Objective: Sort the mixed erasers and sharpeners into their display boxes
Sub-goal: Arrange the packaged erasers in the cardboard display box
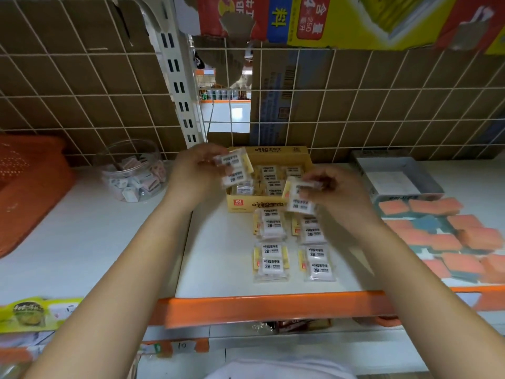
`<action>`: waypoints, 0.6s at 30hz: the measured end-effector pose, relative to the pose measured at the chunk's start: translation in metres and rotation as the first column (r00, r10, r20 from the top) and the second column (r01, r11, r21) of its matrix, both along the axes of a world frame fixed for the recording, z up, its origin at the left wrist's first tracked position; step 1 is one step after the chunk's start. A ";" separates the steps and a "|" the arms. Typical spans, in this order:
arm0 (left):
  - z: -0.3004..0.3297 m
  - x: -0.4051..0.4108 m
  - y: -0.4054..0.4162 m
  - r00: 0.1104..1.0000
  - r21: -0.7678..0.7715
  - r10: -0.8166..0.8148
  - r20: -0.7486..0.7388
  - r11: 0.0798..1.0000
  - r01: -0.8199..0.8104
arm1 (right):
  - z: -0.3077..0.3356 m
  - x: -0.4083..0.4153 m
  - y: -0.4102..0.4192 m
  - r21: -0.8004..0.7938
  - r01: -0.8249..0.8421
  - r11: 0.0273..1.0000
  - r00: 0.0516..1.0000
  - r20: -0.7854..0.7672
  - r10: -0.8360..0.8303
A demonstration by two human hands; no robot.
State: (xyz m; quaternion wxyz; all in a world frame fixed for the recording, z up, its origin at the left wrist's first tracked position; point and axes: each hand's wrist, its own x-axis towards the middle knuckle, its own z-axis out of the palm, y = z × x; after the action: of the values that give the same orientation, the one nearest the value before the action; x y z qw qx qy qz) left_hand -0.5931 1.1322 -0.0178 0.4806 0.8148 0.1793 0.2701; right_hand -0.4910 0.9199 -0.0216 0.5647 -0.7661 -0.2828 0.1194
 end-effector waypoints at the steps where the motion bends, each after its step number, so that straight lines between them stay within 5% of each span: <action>1: 0.000 0.011 0.005 1.000 0.013 0.013 -0.013 1.000 -0.013 | 0.004 0.007 0.003 -0.011 0.017 1.000 0.999 0.036 -0.016; 10: -0.008 0.075 0.024 0.919 0.256 0.026 -0.394 0.963 0.083 | 0.012 0.043 0.023 -0.364 -0.032 0.931 0.988 0.127 0.084; 18: -0.003 0.083 0.026 0.839 0.420 0.044 -0.542 0.879 0.225 | 0.001 0.058 0.029 -0.527 -0.046 0.849 0.963 0.203 0.178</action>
State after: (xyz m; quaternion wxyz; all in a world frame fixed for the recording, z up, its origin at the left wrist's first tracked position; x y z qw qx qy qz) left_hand -0.5101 1.1584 -0.0207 0.2126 0.9564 0.1958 0.0428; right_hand -0.4327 0.9492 -0.0210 0.2908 -0.8804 -0.3517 0.1289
